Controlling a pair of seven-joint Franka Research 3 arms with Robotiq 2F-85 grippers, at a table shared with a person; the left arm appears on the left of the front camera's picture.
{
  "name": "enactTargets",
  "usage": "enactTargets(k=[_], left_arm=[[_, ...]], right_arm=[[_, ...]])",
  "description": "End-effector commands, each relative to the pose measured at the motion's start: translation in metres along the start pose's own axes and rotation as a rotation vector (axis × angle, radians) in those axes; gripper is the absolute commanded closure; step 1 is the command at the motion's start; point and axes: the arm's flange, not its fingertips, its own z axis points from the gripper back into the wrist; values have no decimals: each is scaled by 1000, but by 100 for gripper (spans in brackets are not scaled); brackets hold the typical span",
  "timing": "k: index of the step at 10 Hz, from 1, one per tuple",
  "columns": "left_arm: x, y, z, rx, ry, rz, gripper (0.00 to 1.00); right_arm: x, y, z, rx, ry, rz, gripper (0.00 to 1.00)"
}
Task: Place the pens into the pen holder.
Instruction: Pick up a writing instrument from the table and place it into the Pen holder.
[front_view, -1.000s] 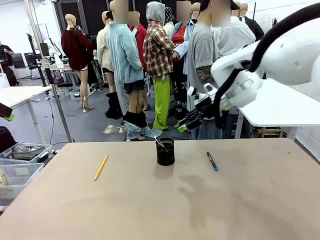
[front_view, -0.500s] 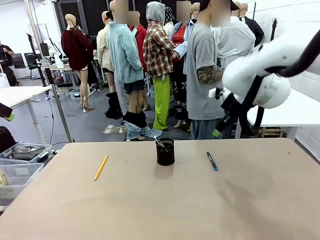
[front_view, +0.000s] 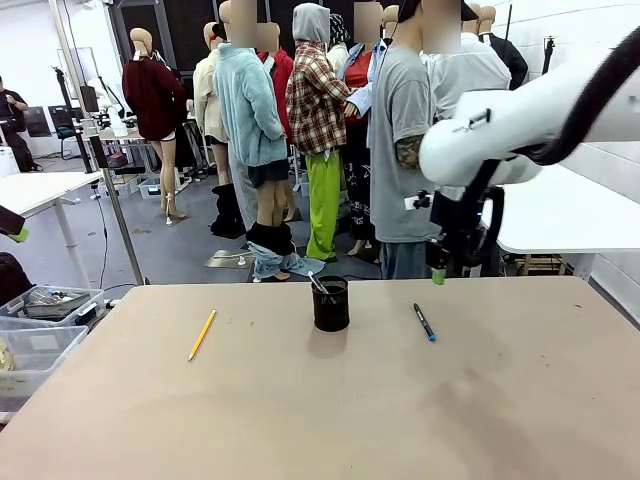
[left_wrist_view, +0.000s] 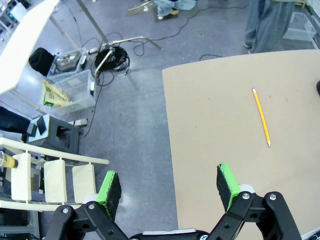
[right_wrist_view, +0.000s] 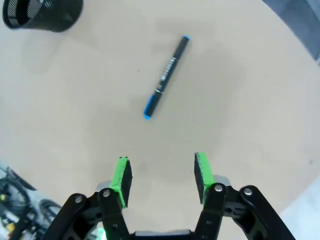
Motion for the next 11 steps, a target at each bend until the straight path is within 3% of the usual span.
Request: enactTargets(k=[1,3,6,11], left_arm=[[1,0,-1,6,-9,2,0],[1,0,-1,6,-9,2,0],[1,0,-1,6,-9,2,0],[1,0,-1,6,-9,2,0]], right_arm=[[38,-7,-20,24,56,-54,36],[53,-11,-53,-9,81,-118,36],[51,-13,-100,-28,41,-221,36],[48,-1,-135,-172,24,-326,36]])
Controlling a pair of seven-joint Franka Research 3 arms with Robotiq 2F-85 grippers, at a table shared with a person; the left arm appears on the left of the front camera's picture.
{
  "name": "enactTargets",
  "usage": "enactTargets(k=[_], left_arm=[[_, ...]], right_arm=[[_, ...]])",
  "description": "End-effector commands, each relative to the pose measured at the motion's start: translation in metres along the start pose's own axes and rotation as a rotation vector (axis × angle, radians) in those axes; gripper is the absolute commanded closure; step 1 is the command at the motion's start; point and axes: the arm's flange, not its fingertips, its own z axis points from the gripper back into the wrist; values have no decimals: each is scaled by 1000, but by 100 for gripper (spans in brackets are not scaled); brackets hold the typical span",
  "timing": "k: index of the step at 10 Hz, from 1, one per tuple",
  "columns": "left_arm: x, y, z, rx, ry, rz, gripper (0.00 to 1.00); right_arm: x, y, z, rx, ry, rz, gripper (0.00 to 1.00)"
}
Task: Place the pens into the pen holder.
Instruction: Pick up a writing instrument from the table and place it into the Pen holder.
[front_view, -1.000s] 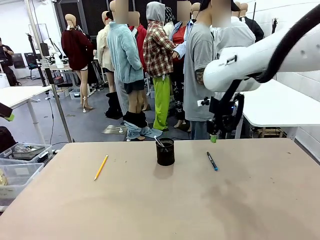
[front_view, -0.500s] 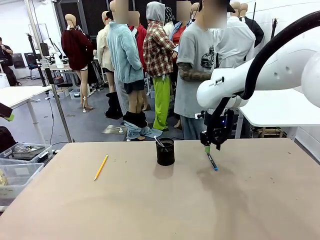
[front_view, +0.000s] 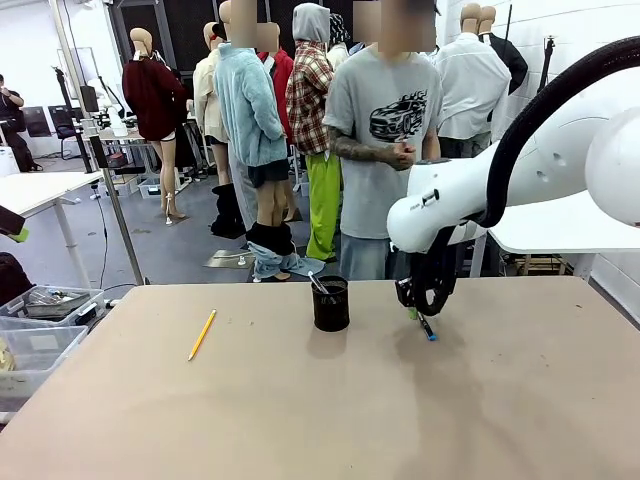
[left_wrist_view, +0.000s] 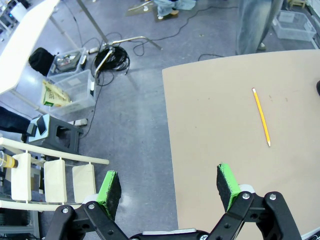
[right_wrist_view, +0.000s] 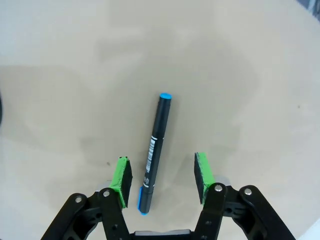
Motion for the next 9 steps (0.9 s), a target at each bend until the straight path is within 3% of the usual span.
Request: enactTargets(k=[1,3,6,7,9], left_arm=[[1,0,-1,6,-10,1,0],[1,0,-1,6,-10,1,0],[1,0,-1,6,-10,1,0],[1,0,-1,6,-10,1,0],[1,0,-1,6,-10,1,0]], right_arm=[[-2,6,-15,-65,-3,-54,36],[-2,10,-19,-53,-16,-41,36],[-2,9,-18,-59,1,-42,94],[-1,9,-19,-55,12,-36,100],[1,7,-16,-45,26,-28,100]])
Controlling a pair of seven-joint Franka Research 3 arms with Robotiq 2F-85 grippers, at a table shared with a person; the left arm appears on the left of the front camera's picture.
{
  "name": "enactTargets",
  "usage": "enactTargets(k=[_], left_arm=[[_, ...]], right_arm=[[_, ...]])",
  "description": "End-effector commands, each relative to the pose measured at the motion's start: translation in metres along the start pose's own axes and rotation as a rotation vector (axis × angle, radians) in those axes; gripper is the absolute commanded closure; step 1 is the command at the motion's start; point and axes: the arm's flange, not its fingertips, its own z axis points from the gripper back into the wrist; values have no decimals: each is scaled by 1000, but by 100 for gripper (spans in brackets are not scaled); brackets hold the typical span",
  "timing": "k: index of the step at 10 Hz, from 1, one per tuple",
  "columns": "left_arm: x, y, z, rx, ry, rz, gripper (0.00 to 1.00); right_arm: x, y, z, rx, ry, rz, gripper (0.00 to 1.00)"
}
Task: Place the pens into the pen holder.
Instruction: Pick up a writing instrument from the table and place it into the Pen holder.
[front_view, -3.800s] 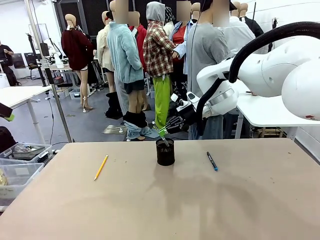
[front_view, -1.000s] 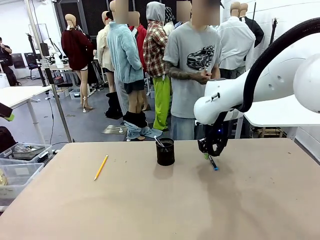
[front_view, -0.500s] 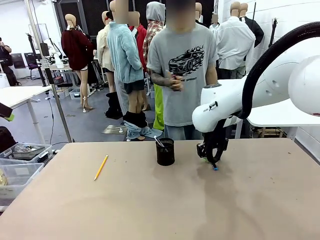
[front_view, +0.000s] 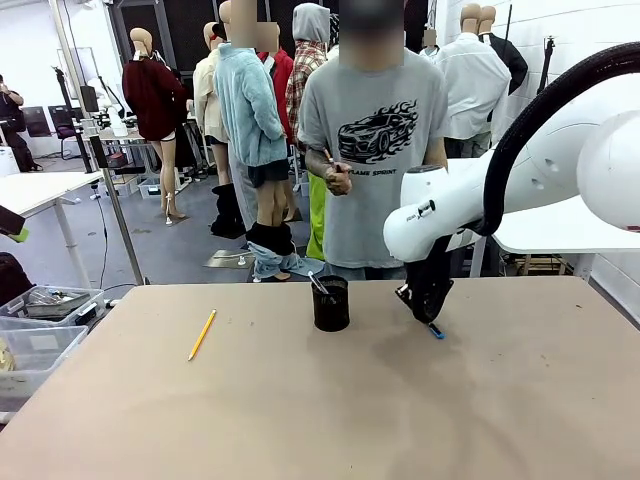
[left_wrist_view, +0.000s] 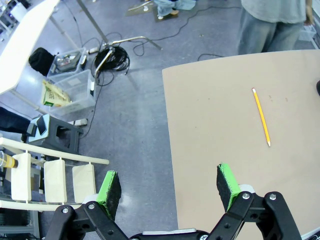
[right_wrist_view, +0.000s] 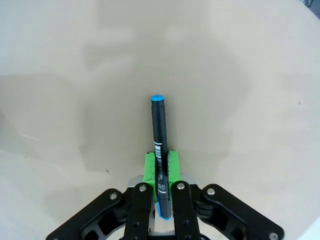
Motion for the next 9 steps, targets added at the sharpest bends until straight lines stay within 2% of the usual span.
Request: enactTargets(k=[1,3,4,5,6,7,9], left_arm=[[1,0,-1,6,-10,1,0],[1,0,-1,6,-10,1,0],[1,0,-1,6,-10,1,0],[1,0,-1,6,-10,1,0],[1,0,-1,6,-10,1,0],[1,0,-1,6,-10,1,0],[1,0,-1,6,-10,1,0]], right_arm=[[0,1,-9,-19,25,7,100],[2,1,-11,-25,53,23,100],[-1,-4,-6,-4,37,98,100],[-9,-13,6,97,-30,316,100],[-20,-21,22,156,-130,445,100],[-30,-29,37,227,-243,571,100],[-41,-40,57,363,-397,736,100]])
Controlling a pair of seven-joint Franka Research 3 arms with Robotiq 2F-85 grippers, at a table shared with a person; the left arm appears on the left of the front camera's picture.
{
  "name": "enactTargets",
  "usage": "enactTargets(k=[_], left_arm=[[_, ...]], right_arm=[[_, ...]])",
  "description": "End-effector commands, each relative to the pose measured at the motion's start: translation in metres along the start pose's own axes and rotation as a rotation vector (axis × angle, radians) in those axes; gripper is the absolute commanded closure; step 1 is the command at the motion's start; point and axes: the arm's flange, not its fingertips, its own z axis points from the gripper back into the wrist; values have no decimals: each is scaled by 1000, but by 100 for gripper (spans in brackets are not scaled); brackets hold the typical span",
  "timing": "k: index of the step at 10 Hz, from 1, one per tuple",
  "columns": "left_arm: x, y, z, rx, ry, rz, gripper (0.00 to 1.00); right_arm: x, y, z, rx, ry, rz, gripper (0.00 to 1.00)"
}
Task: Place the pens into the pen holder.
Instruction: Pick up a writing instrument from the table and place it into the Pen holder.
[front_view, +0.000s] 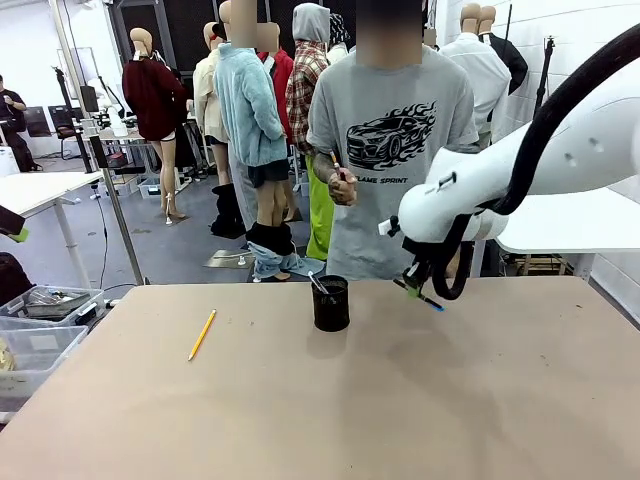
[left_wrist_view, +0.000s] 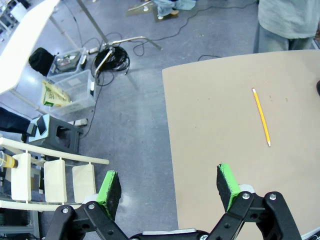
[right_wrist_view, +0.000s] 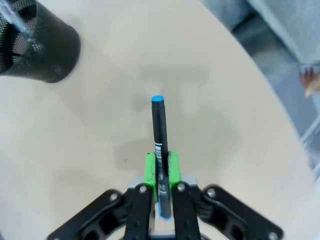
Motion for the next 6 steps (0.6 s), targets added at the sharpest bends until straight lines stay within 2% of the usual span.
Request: enactTargets(k=[1,3,4,6], left_arm=[[1,0,-1,6,-9,1,0],[1,0,-1,6,-9,1,0],[1,0,-1,6,-9,1,0],[1,0,-1,6,-9,1,0]], right_arm=[[-33,-1,13,291,-166,216,100],[-32,1,15,402,-313,346,100],[-30,0,13,406,-340,352,100],[-29,-3,8,482,-336,412,100]])
